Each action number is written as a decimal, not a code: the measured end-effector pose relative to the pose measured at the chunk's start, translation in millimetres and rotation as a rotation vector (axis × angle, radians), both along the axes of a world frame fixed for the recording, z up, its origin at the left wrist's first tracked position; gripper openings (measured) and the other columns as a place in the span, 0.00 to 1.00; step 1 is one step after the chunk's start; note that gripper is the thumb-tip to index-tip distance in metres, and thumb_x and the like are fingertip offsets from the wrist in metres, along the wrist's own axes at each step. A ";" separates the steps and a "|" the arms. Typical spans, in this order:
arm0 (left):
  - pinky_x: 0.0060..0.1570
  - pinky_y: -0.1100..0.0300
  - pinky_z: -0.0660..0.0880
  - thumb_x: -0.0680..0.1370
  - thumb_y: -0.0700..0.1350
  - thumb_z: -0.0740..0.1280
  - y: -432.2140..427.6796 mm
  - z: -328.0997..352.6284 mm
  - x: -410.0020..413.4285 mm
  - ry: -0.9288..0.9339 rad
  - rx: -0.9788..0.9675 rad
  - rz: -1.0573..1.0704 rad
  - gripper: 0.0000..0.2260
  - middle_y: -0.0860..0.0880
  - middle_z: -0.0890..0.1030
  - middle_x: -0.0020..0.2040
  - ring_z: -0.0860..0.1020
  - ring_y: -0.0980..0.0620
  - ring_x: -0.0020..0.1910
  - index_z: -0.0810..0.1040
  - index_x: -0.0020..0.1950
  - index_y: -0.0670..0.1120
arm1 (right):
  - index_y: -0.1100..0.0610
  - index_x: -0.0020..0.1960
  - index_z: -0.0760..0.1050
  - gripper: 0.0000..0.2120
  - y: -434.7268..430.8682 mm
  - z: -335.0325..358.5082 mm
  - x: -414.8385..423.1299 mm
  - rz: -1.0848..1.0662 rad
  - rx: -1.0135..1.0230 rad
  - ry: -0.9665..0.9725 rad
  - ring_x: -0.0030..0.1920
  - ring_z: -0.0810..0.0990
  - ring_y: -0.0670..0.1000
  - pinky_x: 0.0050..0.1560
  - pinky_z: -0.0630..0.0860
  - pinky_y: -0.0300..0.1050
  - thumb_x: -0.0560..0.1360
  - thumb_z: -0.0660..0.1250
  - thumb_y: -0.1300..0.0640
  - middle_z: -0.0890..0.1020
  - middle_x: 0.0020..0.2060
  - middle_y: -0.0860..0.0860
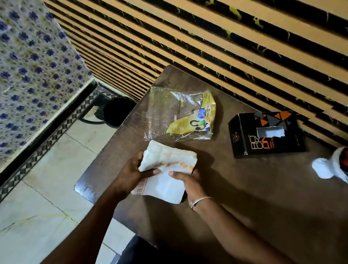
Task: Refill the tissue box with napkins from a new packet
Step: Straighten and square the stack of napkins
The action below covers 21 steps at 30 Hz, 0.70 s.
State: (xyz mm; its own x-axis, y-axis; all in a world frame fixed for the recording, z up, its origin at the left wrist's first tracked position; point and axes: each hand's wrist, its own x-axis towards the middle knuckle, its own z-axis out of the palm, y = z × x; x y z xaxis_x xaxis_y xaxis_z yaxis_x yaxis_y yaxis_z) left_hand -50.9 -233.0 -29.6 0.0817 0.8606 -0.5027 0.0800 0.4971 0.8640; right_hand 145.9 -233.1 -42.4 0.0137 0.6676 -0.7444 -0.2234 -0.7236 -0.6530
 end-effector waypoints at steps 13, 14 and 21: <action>0.55 0.55 0.81 0.70 0.38 0.76 -20.4 20.0 -6.9 -0.039 0.128 -0.046 0.22 0.50 0.85 0.56 0.83 0.49 0.55 0.77 0.63 0.43 | 0.58 0.66 0.70 0.32 -26.0 -1.4 14.1 0.305 0.646 -0.313 0.73 0.69 0.49 0.72 0.68 0.49 0.65 0.76 0.69 0.75 0.68 0.46; 0.56 0.54 0.80 0.70 0.36 0.76 -21.0 20.9 -6.1 -0.042 0.133 -0.055 0.22 0.51 0.85 0.58 0.83 0.50 0.57 0.79 0.63 0.46 | 0.55 0.68 0.70 0.32 -26.7 -0.1 12.5 0.290 0.619 -0.310 0.72 0.70 0.47 0.72 0.69 0.47 0.66 0.75 0.68 0.75 0.67 0.43; 0.49 0.64 0.79 0.69 0.41 0.74 -18.6 24.8 -3.1 -0.013 0.148 -0.032 0.16 0.57 0.87 0.50 0.83 0.61 0.49 0.85 0.50 0.61 | 0.33 0.64 0.70 0.31 -22.9 7.5 10.8 0.318 0.558 -0.396 0.67 0.76 0.47 0.71 0.70 0.50 0.70 0.74 0.60 0.82 0.56 0.38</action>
State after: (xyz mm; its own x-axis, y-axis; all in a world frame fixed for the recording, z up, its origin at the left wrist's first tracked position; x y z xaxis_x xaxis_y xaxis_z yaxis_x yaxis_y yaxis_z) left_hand -54.0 -251.6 -4.8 0.1156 0.9220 -0.3695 0.0823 0.3618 0.9286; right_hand 156.6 -256.0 -34.9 -0.0468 0.9605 -0.2742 0.2687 -0.2523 -0.9296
